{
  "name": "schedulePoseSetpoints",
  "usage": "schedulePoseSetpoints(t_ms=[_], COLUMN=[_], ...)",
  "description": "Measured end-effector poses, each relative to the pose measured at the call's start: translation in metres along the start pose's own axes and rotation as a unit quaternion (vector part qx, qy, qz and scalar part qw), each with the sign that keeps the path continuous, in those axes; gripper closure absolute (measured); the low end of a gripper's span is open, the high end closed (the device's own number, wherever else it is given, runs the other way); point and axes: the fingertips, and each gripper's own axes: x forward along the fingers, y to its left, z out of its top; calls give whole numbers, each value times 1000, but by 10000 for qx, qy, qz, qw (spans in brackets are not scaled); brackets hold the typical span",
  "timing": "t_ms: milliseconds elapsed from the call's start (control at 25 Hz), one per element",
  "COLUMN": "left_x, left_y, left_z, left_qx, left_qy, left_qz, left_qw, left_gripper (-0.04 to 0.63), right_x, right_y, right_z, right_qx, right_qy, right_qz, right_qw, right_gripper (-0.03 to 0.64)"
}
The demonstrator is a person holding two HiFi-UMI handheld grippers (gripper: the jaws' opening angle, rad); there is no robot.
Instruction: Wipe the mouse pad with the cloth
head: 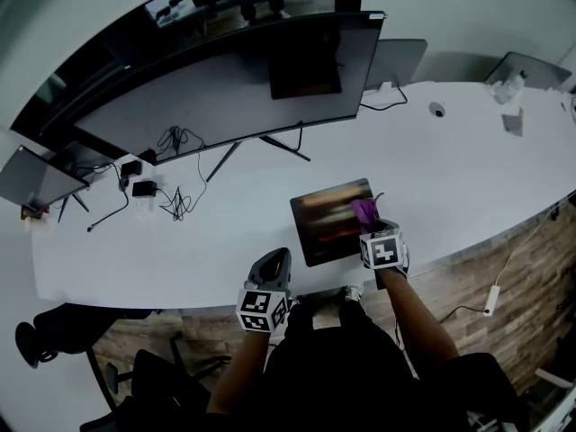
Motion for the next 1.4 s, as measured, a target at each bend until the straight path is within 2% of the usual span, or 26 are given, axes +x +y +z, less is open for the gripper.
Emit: schedulePoseSetpoints(t_ms=[280,440,680,800,1080,1400], left_x=[-2,-5,-8,-10,-19,-35], left_y=[-9,-9,-8,-10,-7,-6], left_z=[10,14,22,42,89,138], left_qx=[-93,-9,-95,-179,-3,350], left_qy=[-82,-129,-297,-541,-1063,-1549], left_qz=[-148,-57,-29,-102,-70,-11], left_qw=[9998,9999,9995,9983,9943,9873], left_gripper=[575,575,575,575,575,575], right_x=[-4,-7,-43,-69,-125,-186], right_y=[-25,-28,-11,-1,9,24], right_z=[-3,-2,31,54,98,131], right_qx=[78,18,-559,-646,-715,-745], right_qy=[-95,-173,-1012,-1613,-2610,-3714], right_qz=[-215,-187,-90,119,321,596], right_qw=[9997,9997,9932,9847,9622,9236], right_gripper=[479,479,486,489,491,494])
